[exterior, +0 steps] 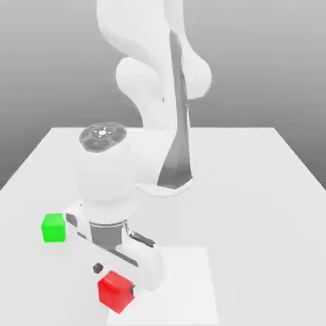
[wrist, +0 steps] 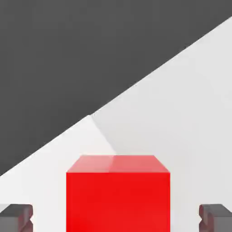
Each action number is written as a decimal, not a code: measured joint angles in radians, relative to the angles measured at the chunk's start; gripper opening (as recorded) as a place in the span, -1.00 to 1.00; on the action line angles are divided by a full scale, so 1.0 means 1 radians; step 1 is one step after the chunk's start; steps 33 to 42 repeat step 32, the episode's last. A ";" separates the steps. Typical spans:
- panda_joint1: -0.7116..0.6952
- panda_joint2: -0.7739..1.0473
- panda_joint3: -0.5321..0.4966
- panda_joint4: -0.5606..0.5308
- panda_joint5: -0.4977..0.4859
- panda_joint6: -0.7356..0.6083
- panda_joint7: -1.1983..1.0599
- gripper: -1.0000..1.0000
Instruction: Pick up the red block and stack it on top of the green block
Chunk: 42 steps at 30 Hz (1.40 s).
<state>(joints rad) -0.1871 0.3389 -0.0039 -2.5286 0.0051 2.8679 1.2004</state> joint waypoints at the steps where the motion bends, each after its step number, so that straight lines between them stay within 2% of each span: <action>1: 0.000 0.000 0.000 0.000 0.000 0.000 0.000 -1.00; 6: -0.001 0.002 0.001 0.000 -0.001 0.003 0.001 -1.00; 12: -0.014 -0.189 -0.023 -0.042 -0.012 -0.146 0.025 -1.00; 15: -0.139 -0.290 -0.116 -0.122 -0.055 -0.166 0.136 -1.00; 21: -0.380 -0.494 -0.226 -0.295 -0.106 -0.194 0.348 -1.00; 24: -0.398 -0.454 -0.254 -0.320 -0.075 -0.129 0.355 -1.00; 28: -0.395 -0.317 -0.238 -0.319 0.022 0.001 0.290 -1.00; 29: -0.399 -0.287 -0.227 -0.318 0.050 0.030 0.271 1.00; 42: -0.399 -0.287 -0.227 -0.318 0.050 0.030 0.271 1.00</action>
